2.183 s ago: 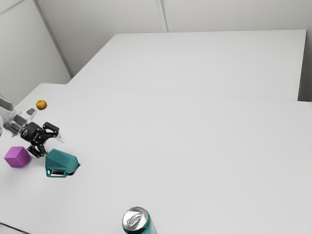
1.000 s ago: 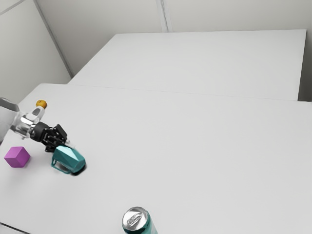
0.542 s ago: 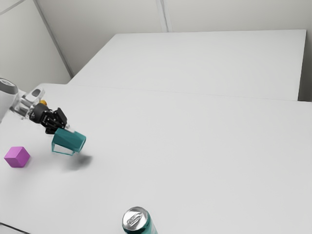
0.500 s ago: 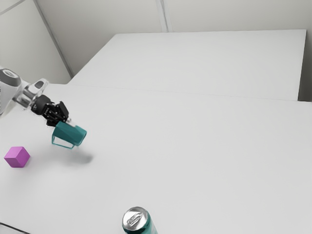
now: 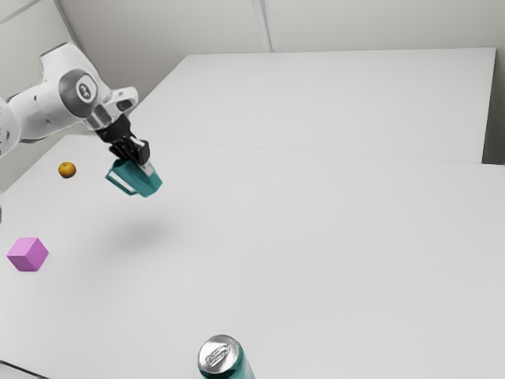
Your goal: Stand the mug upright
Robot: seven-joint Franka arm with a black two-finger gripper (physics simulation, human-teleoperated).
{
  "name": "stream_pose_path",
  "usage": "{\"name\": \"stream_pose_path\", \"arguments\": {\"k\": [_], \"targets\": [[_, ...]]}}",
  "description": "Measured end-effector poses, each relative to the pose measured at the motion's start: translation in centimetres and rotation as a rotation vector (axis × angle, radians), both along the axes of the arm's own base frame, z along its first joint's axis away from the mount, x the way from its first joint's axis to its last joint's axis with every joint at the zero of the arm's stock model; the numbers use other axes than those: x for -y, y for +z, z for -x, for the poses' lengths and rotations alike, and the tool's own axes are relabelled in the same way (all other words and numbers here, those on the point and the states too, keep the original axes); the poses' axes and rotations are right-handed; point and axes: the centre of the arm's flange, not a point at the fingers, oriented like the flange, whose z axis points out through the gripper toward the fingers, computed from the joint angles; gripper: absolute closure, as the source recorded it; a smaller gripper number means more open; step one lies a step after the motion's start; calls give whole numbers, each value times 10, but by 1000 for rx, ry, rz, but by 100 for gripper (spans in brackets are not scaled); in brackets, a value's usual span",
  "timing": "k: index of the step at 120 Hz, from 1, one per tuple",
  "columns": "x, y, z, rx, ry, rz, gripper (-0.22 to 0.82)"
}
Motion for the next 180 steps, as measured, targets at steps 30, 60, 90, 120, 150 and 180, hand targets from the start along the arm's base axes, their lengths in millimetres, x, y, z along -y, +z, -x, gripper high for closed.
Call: {"name": "stream_pose_path", "arguments": {"k": [30, 60, 90, 120, 150, 180], "targets": [[12, -66, -19, 80, -79, -228, 79], [10, -92, -31, 76, -112, -310, 79], [7, -99, -23, -100, -79, -284, 79], [8, -112, -20, -169, -56, -275, 72], [8, -114, -18, -188, -41, -265, 25], [10, -21, -27, -95, -19, -273, 8]]}}
